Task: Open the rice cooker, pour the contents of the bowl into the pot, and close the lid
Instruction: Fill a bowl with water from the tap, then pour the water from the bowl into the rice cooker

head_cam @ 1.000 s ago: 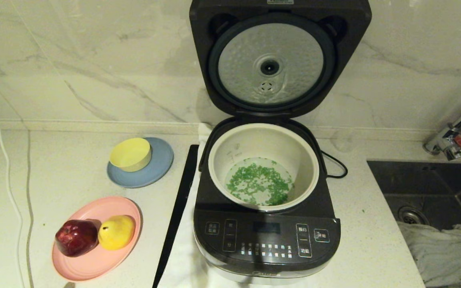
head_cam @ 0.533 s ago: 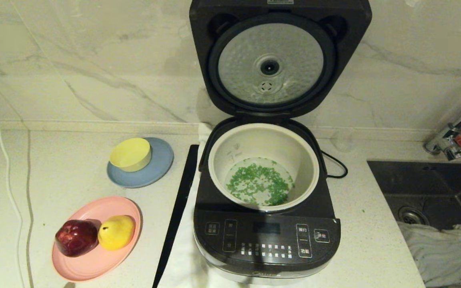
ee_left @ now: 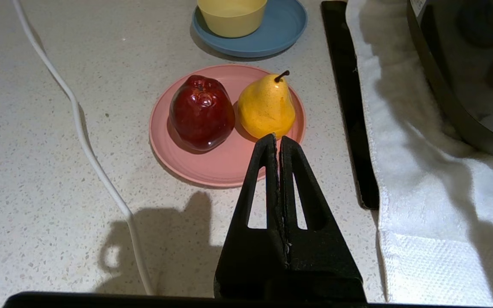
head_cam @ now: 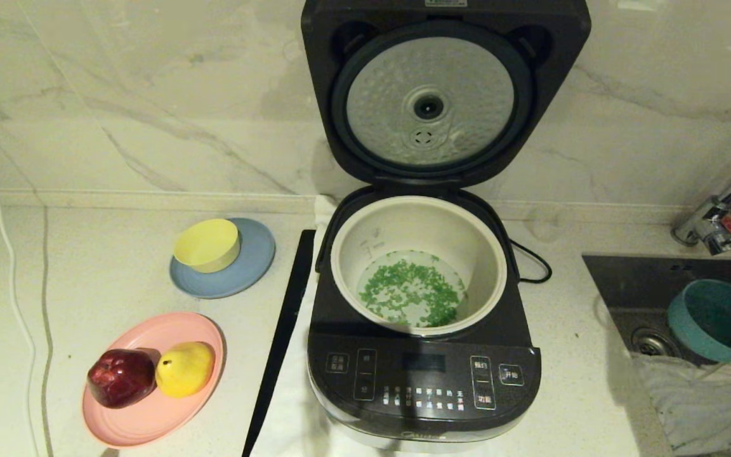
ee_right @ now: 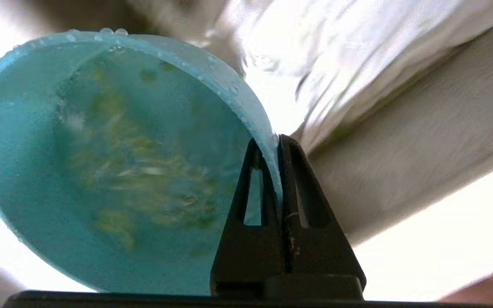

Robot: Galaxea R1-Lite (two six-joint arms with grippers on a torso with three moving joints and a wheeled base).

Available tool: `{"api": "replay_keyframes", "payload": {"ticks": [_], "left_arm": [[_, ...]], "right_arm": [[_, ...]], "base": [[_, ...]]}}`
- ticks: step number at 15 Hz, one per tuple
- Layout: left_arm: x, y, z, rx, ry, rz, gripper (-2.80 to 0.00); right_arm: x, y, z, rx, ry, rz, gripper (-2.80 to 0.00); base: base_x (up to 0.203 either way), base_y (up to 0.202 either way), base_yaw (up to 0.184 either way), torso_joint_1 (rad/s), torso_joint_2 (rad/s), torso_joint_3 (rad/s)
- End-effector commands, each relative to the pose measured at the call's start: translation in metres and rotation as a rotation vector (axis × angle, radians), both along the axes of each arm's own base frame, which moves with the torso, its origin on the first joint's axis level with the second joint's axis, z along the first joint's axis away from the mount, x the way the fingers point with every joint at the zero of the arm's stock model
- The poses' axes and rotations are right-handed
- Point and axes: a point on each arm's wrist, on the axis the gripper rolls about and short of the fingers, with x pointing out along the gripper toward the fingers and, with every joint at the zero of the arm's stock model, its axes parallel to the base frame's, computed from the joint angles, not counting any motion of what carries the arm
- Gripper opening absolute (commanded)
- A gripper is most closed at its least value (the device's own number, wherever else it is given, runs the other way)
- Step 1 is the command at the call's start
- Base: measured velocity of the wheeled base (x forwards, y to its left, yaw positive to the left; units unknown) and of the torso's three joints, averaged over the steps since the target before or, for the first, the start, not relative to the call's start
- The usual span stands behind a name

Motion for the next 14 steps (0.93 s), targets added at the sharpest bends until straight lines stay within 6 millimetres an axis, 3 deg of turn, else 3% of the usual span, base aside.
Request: {"api": "replay_keyframes", "payload": {"ticks": [1,5,14], "left_arm": [[0.001,0.0,-0.002,0.0,0.008,0.001,-2.8],[0.001,0.0,-0.002,0.0,0.008,0.001,-2.8],[0.001,0.0,-0.002,0.0,0.008,0.0,-2.8]], "right_arm": [[-0.016,0.046,0.03,-0.015,-0.022,0.132,-2.8],[-0.022,0.087,0.052,0.017,0.024,0.258,-2.8],[-0.026,0.172,0.093,-0.087,-0.07,0.506,-2.8]], "base": [[0.0,0.0,0.0,0.0,0.0,0.0],[0.0,0.0,0.0,0.0,0.0,0.0],[0.0,0.0,0.0,0.0,0.0,0.0]]}}
